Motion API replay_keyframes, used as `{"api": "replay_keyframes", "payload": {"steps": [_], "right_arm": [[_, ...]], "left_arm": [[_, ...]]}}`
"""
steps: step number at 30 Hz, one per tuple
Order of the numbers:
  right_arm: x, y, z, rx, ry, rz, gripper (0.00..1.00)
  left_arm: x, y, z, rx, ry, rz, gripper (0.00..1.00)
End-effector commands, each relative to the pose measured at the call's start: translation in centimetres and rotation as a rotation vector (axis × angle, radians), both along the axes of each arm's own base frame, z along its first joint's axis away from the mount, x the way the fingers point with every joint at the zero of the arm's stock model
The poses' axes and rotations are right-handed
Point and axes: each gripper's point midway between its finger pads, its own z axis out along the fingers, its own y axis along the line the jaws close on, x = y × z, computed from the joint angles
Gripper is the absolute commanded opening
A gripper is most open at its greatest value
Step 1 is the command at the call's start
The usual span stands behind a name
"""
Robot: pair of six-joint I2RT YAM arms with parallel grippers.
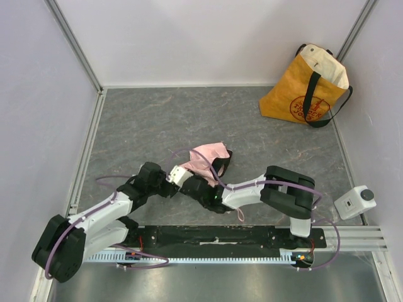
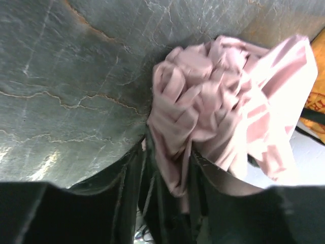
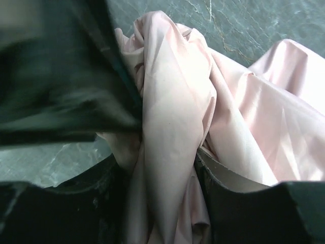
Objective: Put away the umbrella
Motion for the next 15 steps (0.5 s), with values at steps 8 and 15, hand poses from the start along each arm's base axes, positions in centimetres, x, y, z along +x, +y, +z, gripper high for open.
{"api": "replay_keyframes", "payload": {"steps": [8, 15], "right_arm": [[-3.3, -5.0, -8.8, 0.057, 0.759, 0.218, 0.00], [-4.9, -4.0, -7.5, 0.261, 1.255, 0.369, 0.00]], "left_arm": [[2.0, 3.4, 5.3, 0.105, -0.466, 0.001, 0.94], [2.1, 3.0, 6.2, 0.118, -0.610, -0.073, 0.95]]}}
